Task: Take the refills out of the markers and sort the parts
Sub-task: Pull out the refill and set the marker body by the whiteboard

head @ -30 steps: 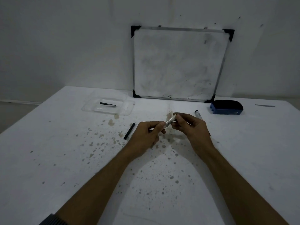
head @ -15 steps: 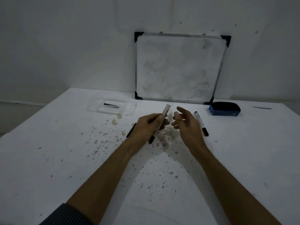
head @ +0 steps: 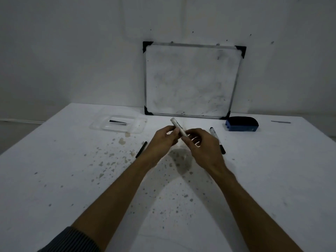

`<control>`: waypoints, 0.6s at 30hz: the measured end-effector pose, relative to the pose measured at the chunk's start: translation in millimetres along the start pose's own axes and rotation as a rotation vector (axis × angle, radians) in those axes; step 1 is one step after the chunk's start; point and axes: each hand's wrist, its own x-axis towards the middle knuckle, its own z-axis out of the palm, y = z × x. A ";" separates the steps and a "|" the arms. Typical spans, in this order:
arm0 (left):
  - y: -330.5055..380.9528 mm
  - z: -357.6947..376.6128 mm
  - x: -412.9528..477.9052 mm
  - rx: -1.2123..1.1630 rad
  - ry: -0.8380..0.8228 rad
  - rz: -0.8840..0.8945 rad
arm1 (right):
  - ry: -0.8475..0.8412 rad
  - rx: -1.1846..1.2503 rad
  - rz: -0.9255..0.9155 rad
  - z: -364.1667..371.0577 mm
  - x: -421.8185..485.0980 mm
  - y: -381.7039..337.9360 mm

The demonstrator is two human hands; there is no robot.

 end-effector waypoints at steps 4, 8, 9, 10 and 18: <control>-11.0 -2.4 15.9 0.573 0.084 0.144 | 0.027 -0.235 -0.044 -11.6 38.5 21.6; -47.6 5.2 28.5 1.004 -0.022 0.255 | -0.002 -0.439 -0.159 2.7 91.4 47.2; -53.5 6.9 31.6 1.049 -0.023 0.255 | -0.015 -0.471 -0.165 9.8 103.9 52.4; -55.3 7.4 34.1 1.063 -0.019 0.254 | -0.027 -0.495 -0.162 17.7 115.4 57.6; -69.1 5.4 45.3 1.014 0.023 0.306 | -0.056 -0.608 -0.153 71.9 162.1 85.3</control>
